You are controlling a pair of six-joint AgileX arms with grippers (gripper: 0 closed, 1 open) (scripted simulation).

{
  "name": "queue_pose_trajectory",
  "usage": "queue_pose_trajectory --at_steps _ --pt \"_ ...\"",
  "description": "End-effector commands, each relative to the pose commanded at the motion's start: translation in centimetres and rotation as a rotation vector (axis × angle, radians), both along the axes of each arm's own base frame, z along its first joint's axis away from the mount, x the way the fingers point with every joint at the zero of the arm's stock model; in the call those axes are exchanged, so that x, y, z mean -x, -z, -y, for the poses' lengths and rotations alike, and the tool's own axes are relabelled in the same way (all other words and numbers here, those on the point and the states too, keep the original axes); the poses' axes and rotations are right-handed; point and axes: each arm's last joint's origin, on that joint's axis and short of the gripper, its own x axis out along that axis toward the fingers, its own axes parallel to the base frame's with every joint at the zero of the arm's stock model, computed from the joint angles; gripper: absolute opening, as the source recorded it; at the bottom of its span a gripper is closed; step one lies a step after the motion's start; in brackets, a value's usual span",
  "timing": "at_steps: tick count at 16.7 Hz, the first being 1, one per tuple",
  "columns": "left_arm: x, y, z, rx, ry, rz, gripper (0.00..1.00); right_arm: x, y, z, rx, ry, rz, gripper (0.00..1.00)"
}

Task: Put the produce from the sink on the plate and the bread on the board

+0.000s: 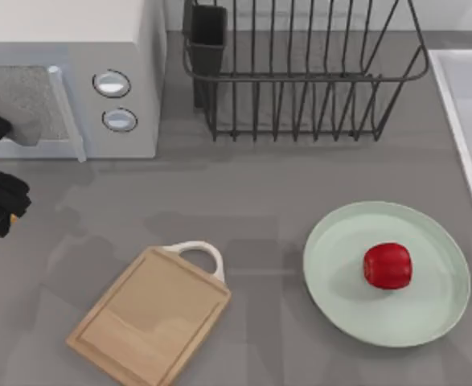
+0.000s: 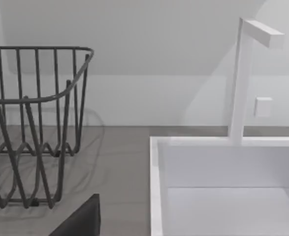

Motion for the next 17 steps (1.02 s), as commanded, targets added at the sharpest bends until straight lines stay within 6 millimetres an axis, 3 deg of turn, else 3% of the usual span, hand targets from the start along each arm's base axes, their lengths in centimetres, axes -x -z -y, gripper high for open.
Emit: queue_pose_trajectory --at_steps 4,8,12,17 --pt "0.1 0.1 0.3 0.0 -0.019 -0.008 0.0 0.0 0.0 0.0 0.0 0.0 0.0 1.0" --pt "0.1 0.7 1.8 -0.002 -0.156 -0.042 0.0 0.0 0.0 0.0 0.0 0.0 0.0 1.0" --pt "0.1 1.4 4.5 -0.017 -0.427 -0.071 0.0 0.0 0.0 0.0 0.0 0.0 0.0 1.0" --pt "0.6 2.3 8.6 -0.052 -0.918 -0.075 0.0 0.0 0.0 0.0 0.0 0.0 0.0 1.0"
